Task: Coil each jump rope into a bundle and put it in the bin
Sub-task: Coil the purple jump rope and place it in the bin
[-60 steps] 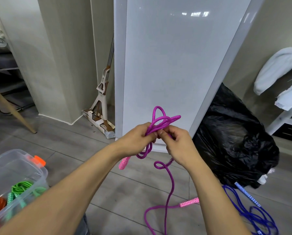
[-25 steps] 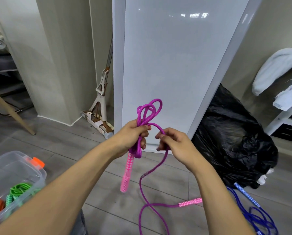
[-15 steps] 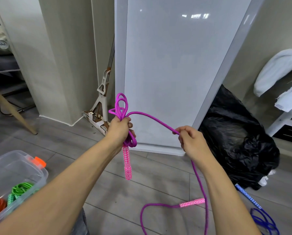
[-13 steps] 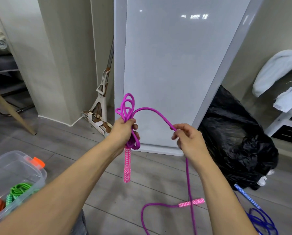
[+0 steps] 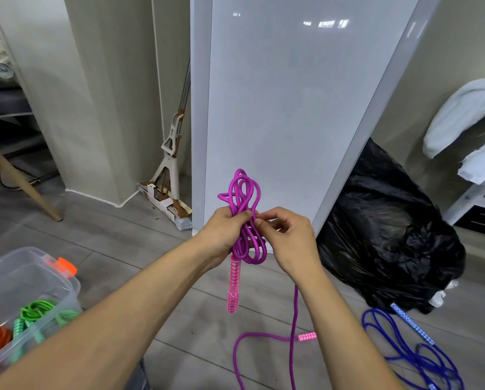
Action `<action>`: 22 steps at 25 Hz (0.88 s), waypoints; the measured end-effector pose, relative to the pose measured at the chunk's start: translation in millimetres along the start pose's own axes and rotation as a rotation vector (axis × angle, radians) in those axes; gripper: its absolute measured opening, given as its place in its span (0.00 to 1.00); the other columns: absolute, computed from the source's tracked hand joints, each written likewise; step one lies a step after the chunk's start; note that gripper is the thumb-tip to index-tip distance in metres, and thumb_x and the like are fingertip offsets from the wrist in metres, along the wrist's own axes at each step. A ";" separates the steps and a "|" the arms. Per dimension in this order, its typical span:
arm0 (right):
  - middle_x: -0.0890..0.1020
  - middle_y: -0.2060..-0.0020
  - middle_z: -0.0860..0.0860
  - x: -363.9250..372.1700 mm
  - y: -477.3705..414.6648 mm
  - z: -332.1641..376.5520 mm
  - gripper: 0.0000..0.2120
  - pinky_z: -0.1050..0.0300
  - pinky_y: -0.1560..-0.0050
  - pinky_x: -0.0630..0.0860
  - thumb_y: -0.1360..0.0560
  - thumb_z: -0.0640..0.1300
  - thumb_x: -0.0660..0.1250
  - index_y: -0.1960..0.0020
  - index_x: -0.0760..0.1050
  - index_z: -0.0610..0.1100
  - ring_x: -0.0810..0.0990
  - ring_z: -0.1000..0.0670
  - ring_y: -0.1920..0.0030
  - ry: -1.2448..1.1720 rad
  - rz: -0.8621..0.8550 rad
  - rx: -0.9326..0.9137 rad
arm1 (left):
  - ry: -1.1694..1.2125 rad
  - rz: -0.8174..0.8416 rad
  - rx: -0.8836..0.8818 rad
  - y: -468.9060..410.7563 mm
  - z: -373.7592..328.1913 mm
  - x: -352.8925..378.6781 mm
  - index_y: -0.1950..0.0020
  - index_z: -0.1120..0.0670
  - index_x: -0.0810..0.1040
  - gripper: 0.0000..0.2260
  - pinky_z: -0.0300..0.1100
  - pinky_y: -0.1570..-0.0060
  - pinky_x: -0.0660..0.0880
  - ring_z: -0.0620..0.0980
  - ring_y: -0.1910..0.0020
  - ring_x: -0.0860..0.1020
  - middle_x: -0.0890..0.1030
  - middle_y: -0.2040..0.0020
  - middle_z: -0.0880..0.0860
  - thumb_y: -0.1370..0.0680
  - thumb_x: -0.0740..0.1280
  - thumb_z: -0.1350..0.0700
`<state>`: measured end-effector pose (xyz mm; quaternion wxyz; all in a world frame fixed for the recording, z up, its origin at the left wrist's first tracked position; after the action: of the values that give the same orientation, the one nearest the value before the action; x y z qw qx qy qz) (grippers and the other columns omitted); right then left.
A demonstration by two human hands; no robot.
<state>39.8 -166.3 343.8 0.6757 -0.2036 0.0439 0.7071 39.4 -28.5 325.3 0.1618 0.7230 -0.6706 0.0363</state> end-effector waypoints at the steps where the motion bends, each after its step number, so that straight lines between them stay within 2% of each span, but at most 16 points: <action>1: 0.85 0.66 0.52 -0.3 -0.5 -0.4 0.04 0.68 0.64 0.73 0.24 0.42 0.73 0.55 0.85 0.50 0.82 0.57 0.67 0.011 0.017 -0.008 | -0.014 0.018 -0.006 0.5 0.9 0.5 0.49 0.61 0.81 0.10 0.53 0.49 0.81 0.58 0.56 0.83 0.84 0.57 0.61 0.17 0.61 0.59; 3: 0.86 0.62 0.54 2.1 -0.1 0.2 0.08 0.68 0.63 0.74 0.22 0.41 0.70 0.52 0.85 0.52 0.82 0.57 0.64 0.063 0.091 -0.022 | -0.025 0.002 0.005 0.2 0.6 -0.9 0.50 0.61 0.81 0.10 0.51 0.53 0.81 0.57 0.57 0.82 0.83 0.59 0.60 0.17 0.61 0.59; 5: 0.86 0.58 0.56 6.0 1.6 1.8 0.08 0.67 0.62 0.74 0.21 0.42 0.68 0.50 0.83 0.52 0.81 0.58 0.63 0.117 0.143 -0.021 | 0.014 -0.062 0.042 -2.9 -3.2 -5.7 0.49 0.63 0.78 0.08 0.53 0.53 0.81 0.59 0.56 0.82 0.82 0.58 0.60 0.17 0.62 0.60; 7: 0.86 0.61 0.54 3.5 2.1 3.6 0.04 0.69 0.66 0.70 0.21 0.48 0.68 0.53 0.80 0.50 0.79 0.60 0.67 0.178 0.107 0.024 | 0.133 -0.111 0.082 -5.4 -11.3 -11.4 0.47 0.63 0.75 0.06 0.52 0.54 0.82 0.59 0.57 0.83 0.82 0.59 0.59 0.17 0.60 0.62; 9: 0.84 0.66 0.51 -2.9 2.0 2.7 0.08 0.70 0.71 0.66 0.21 0.52 0.68 0.54 0.80 0.49 0.76 0.61 0.72 0.221 0.119 0.063 | 0.295 -0.138 0.109 -7.8 -20.1 -18.2 0.49 0.61 0.72 0.04 0.51 0.58 0.83 0.55 0.64 0.83 0.78 0.64 0.55 0.17 0.59 0.63; 11: 0.84 0.67 0.51 -2.5 3.1 1.9 0.07 0.65 0.69 0.67 0.20 0.51 0.67 0.52 0.83 0.50 0.72 0.59 0.74 0.206 0.281 0.064 | 0.423 -0.169 0.098 -11.3 -23.9 -26.2 0.51 0.59 0.70 0.04 0.47 0.66 0.82 0.50 0.73 0.77 0.73 0.68 0.53 0.17 0.58 0.63; 13: 0.82 0.68 0.51 1.5 7.5 1.5 0.08 0.62 0.68 0.66 0.19 0.48 0.66 0.48 0.84 0.51 0.68 0.58 0.75 0.191 0.461 0.059 | 0.450 -0.214 0.065 -15.0 -23.2 -32.6 0.52 0.57 0.69 0.05 0.38 0.75 0.73 0.46 0.77 0.69 0.70 0.69 0.51 0.17 0.58 0.63; 15: 0.82 0.68 0.51 1.4 10.5 0.3 0.10 0.65 0.70 0.65 0.18 0.47 0.65 0.45 0.85 0.51 0.66 0.57 0.75 0.198 0.551 0.083 | 0.327 -0.276 0.088 -17.0 -24.6 -38.7 0.52 0.56 0.69 0.05 0.34 0.79 0.65 0.44 0.79 0.64 0.69 0.69 0.50 0.17 0.58 0.62; 18: 0.82 0.68 0.51 -10.7 12.4 -6.3 0.10 0.66 0.71 0.66 0.18 0.47 0.65 0.49 0.85 0.46 0.68 0.58 0.76 0.282 0.603 0.172 | -0.021 -0.370 0.219 -20.4 -33.7 -53.8 0.50 0.55 0.69 0.05 0.36 0.79 0.64 0.45 0.78 0.63 0.69 0.66 0.52 0.16 0.56 0.59; 20: 0.81 0.69 0.51 -25.0 8.4 -12.5 0.12 0.64 0.69 0.67 0.19 0.51 0.66 0.54 0.84 0.46 0.71 0.58 0.75 0.435 0.518 0.210 | -0.302 -0.413 0.307 -22.4 -39.3 -65.2 0.47 0.54 0.69 0.04 0.39 0.77 0.68 0.50 0.75 0.67 0.71 0.62 0.56 0.17 0.56 0.56; 22: 0.79 0.68 0.53 -39.5 0.4 -15.7 0.14 0.62 0.69 0.67 0.19 0.54 0.65 0.57 0.82 0.48 0.74 0.55 0.70 0.566 0.314 0.190 | -0.510 -0.389 0.340 -21.5 -40.7 -67.8 0.49 0.51 0.70 0.04 0.45 0.71 0.73 0.52 0.70 0.71 0.75 0.59 0.57 0.19 0.57 0.53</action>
<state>43.2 -208.6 343.1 0.5354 -0.3188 0.3264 0.7108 60.6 49.0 341.4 -0.1293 0.8396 -0.5235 -0.0659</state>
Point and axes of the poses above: each hand's wrist, its own y-axis away from the middle knuckle, its own x-axis out of the palm, z = x × y, the point moved 4 cm from there along -y, towards the middle knuckle
